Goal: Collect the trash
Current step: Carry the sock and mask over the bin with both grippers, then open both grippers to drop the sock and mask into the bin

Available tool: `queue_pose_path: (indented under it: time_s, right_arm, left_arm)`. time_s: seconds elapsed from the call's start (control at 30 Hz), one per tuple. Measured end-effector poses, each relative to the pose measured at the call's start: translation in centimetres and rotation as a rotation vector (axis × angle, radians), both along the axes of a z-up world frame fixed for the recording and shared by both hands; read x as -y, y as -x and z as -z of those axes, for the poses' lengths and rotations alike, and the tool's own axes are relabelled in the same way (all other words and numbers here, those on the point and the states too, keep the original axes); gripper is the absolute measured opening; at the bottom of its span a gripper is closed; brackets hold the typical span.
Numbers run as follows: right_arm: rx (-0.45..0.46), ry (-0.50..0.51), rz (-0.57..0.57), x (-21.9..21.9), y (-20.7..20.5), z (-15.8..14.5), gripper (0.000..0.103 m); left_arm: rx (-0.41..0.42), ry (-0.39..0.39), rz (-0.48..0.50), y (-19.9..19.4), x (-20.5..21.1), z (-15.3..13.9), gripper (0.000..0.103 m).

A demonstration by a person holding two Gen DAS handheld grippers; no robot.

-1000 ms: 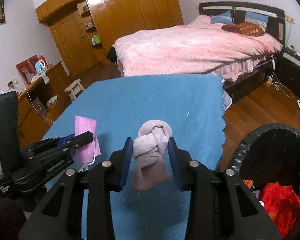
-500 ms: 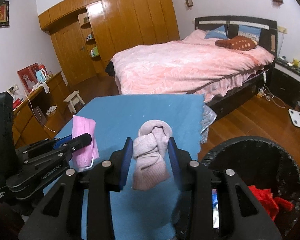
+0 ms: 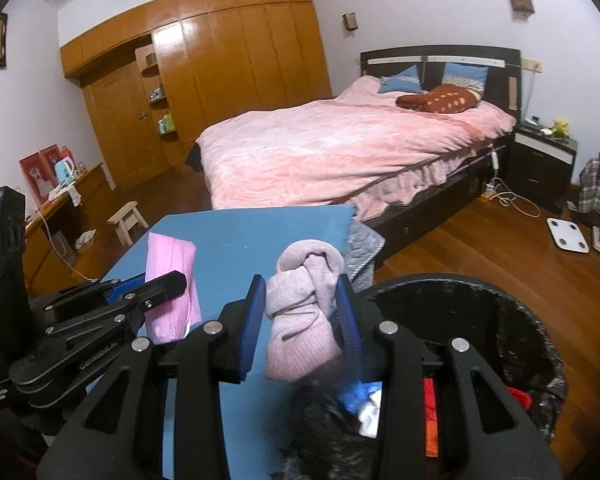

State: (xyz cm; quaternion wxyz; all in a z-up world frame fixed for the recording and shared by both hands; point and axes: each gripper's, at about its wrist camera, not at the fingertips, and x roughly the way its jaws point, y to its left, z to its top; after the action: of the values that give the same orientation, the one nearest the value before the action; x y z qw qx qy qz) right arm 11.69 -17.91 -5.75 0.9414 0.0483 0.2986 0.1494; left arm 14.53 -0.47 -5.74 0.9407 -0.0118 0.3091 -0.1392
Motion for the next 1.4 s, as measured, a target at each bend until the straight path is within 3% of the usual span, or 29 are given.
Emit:
queue_pose_path:
  time_s: [0.37,0.8,1.23,1.37,1.4]
  right_arm:
    - [-0.007,-0.003,0.109,5.9,1.6,0.6,0.035]
    - [-0.037,0.014,0.208,10.8,1.8,2.3,0.035]
    - [-0.086,0.015,0.228,13.0,0.0,5.2,0.035]
    - [-0.101,0.022,0.241,13.3,-0.6,5.9,0.038]
    - [-0.104,0.021,0.252,13.5,-0.7,6.1,0.041]
  left_arm:
    - [0.017,-0.011,0.122,0.2,6.0,0.0,0.015]
    - [0.005,-0.034,0.234,-0.7,11.7,2.2,0.015]
    - [-0.037,-0.053,0.276,-3.2,14.2,4.5,0.015]
    - [-0.054,-0.040,0.280,-4.1,14.8,5.2,0.020]
    - [-0.064,-0.033,0.286,-4.5,14.8,5.4,0.027]
